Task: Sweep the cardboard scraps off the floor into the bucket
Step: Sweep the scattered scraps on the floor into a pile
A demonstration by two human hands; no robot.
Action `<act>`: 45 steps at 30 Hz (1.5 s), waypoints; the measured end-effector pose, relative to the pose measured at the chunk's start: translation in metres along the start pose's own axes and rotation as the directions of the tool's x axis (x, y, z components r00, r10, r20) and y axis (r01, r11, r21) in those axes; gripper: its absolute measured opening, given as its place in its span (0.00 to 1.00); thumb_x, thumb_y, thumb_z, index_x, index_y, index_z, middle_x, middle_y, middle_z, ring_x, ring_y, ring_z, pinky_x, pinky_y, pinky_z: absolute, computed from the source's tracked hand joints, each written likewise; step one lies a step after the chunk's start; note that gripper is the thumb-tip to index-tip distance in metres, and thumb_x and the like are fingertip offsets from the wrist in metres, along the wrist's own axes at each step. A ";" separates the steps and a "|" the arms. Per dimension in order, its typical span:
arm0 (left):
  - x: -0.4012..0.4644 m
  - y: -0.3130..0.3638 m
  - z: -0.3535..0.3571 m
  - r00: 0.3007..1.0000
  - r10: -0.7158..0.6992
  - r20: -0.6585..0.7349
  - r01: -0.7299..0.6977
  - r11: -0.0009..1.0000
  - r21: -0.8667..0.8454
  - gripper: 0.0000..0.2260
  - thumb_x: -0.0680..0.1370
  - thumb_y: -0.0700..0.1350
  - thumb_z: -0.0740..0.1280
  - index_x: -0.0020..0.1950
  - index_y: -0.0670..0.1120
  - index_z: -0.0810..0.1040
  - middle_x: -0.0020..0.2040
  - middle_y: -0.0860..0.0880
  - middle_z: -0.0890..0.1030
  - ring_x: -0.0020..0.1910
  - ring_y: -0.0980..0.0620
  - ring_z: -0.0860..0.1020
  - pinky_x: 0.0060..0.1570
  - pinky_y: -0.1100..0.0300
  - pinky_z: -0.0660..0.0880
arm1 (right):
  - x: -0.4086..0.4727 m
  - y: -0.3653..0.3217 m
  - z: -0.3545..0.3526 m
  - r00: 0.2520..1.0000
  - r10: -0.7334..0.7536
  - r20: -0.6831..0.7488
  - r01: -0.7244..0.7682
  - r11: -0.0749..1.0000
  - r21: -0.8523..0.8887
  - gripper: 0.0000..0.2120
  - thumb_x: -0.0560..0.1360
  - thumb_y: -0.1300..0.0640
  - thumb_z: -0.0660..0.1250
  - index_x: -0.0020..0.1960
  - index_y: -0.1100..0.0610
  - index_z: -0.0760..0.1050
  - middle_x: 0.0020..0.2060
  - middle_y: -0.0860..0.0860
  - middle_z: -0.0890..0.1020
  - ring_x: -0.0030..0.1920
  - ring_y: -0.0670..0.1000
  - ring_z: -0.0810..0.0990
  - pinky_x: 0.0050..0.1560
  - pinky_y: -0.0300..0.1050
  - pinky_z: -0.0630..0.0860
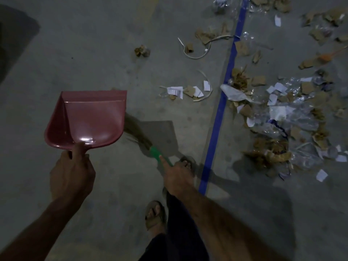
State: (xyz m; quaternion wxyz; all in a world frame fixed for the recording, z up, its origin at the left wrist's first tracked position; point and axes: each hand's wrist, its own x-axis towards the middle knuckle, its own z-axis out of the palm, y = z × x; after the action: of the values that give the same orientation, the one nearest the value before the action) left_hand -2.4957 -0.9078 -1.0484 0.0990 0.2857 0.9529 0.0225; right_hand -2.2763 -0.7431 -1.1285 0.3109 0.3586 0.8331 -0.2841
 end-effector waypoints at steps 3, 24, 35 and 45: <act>0.018 0.007 0.007 0.999 -0.043 0.020 0.043 0.999 0.024 0.16 0.79 0.40 0.65 0.67 0.48 0.69 0.47 0.33 0.75 0.41 0.29 0.76 0.37 0.42 0.71 | 0.047 0.007 -0.017 0.988 0.150 0.022 -0.152 0.976 0.155 0.31 0.83 0.47 0.54 0.81 0.42 0.43 0.62 0.61 0.75 0.60 0.62 0.75 0.53 0.54 0.70; 0.136 0.215 -0.010 0.977 0.193 0.089 -0.197 0.980 0.041 0.17 0.79 0.39 0.67 0.67 0.45 0.72 0.44 0.34 0.75 0.38 0.32 0.76 0.34 0.46 0.70 | -0.020 0.297 -0.160 0.670 0.699 -0.250 -0.315 0.573 0.757 0.26 0.84 0.50 0.57 0.80 0.44 0.53 0.46 0.49 0.80 0.35 0.51 0.79 0.32 0.43 0.74; 0.186 0.254 -0.030 0.958 0.286 -0.021 -0.284 0.957 0.060 0.16 0.80 0.39 0.66 0.67 0.44 0.72 0.45 0.33 0.75 0.40 0.31 0.76 0.35 0.48 0.65 | -0.053 0.303 -0.163 0.568 0.720 -0.399 -0.221 0.600 0.769 0.27 0.83 0.49 0.59 0.80 0.44 0.55 0.49 0.51 0.78 0.41 0.53 0.77 0.42 0.53 0.78; 0.208 0.200 -0.049 0.990 0.113 -0.079 -0.111 0.994 0.024 0.17 0.81 0.41 0.63 0.70 0.45 0.69 0.49 0.32 0.74 0.43 0.29 0.76 0.40 0.40 0.72 | -0.019 0.165 -0.111 0.861 0.325 -0.390 -0.106 0.866 0.489 0.29 0.79 0.50 0.59 0.79 0.45 0.58 0.40 0.54 0.79 0.27 0.48 0.70 0.26 0.45 0.69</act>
State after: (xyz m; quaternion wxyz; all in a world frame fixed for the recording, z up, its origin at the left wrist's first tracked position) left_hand -2.5679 -0.6260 -1.0174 0.0566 0.3385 0.9388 0.0301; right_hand -2.1732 -0.5776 -1.0844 0.0434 0.5709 0.7467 -0.3385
